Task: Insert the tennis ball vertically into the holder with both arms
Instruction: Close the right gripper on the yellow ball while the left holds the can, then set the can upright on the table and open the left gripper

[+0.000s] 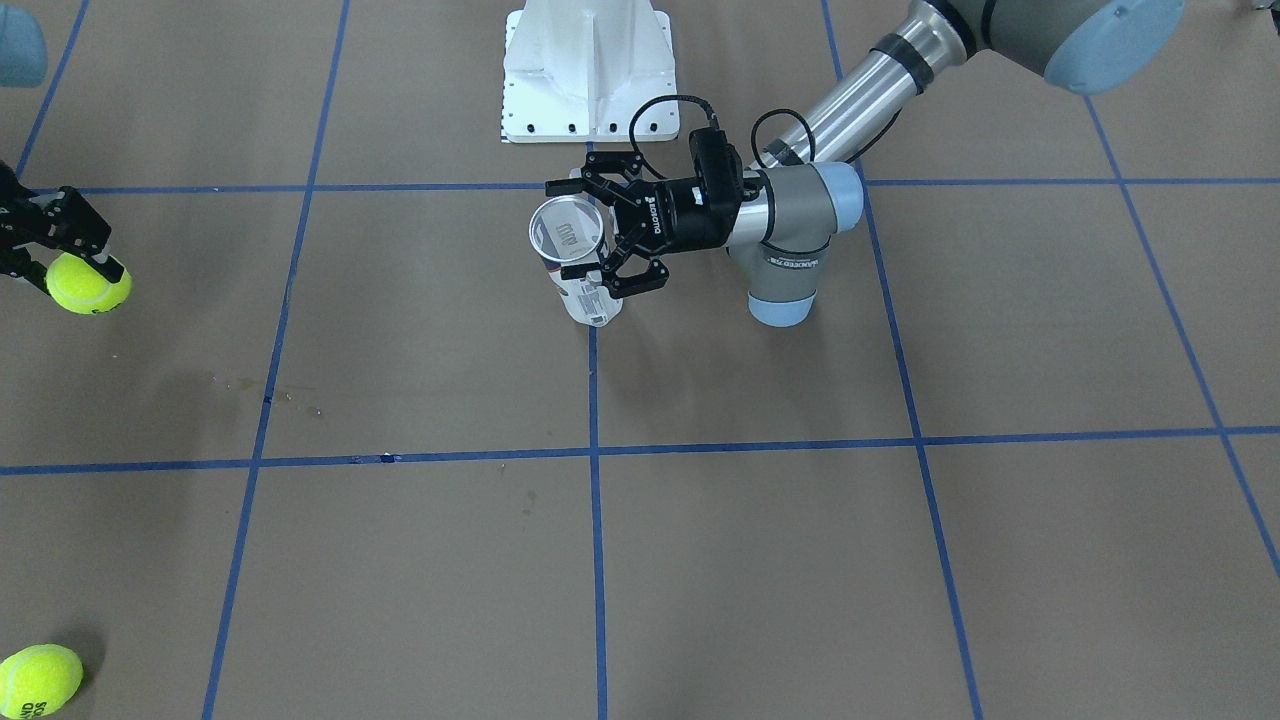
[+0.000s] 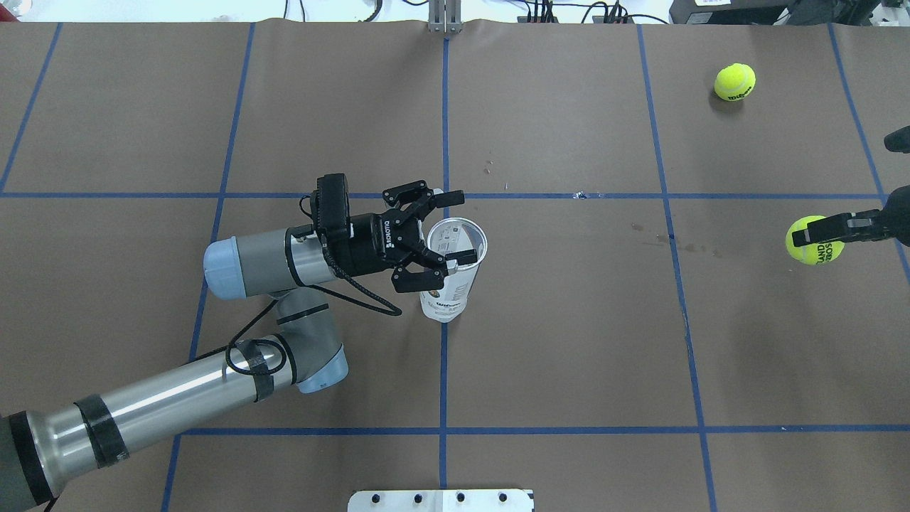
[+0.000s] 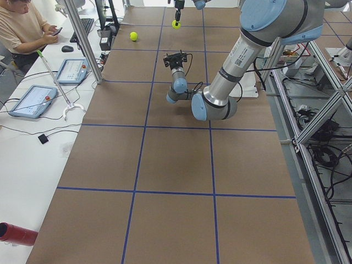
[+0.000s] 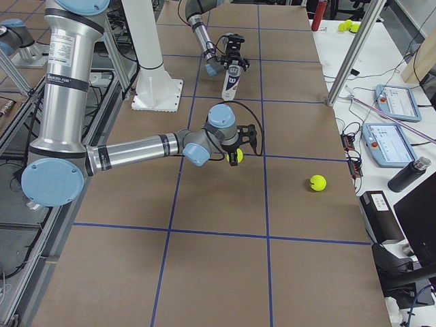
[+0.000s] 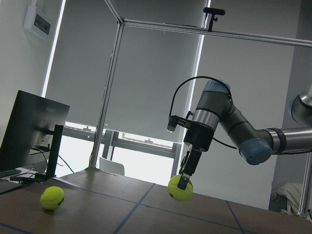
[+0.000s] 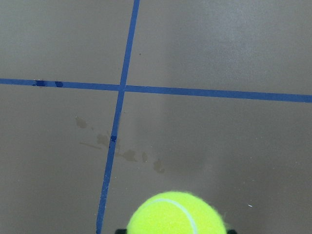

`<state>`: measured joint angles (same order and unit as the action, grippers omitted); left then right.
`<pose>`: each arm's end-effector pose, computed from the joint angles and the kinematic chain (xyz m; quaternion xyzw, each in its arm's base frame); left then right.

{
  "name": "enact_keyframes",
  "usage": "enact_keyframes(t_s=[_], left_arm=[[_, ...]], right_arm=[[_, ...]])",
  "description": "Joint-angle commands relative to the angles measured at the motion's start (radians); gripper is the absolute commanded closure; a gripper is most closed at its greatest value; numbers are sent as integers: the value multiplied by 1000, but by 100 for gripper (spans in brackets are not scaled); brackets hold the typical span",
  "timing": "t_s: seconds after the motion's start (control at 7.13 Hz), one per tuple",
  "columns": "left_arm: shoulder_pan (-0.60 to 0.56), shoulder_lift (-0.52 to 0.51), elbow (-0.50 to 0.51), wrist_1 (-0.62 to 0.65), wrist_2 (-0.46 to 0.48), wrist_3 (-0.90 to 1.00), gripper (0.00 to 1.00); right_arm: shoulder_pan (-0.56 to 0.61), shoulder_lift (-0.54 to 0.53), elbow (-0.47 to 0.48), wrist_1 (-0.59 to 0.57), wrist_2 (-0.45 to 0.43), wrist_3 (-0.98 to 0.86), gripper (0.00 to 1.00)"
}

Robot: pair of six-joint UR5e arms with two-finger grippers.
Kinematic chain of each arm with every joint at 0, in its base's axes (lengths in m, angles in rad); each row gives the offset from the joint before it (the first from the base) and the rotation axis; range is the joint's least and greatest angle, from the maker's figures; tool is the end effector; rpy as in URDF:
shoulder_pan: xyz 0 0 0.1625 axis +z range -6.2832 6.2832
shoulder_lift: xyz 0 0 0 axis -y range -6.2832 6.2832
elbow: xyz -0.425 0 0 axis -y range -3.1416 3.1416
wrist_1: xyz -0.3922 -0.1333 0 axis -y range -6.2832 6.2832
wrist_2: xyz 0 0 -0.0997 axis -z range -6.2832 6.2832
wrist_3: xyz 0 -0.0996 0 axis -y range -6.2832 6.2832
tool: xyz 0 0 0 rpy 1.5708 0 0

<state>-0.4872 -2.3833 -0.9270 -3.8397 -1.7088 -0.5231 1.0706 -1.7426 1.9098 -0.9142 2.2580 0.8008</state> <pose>0.5476 -0.4255 0.2492 0.6331 0.6905 0.1573 0.3126 -0.1487 -0.4182 0.4951 0.1130 -0.4739 -0.0042 0.8733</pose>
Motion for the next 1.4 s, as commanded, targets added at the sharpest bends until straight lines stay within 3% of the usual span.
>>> enact_keyframes(t_s=[0.0,1.26], left_arm=[[-2,4,-3,-3,0,0,2],[-2,42,-45,-8,-2,-14,1]], right_arm=[[0,0,2,0,0,0,100],[3,0,2,0,-2,0,100]])
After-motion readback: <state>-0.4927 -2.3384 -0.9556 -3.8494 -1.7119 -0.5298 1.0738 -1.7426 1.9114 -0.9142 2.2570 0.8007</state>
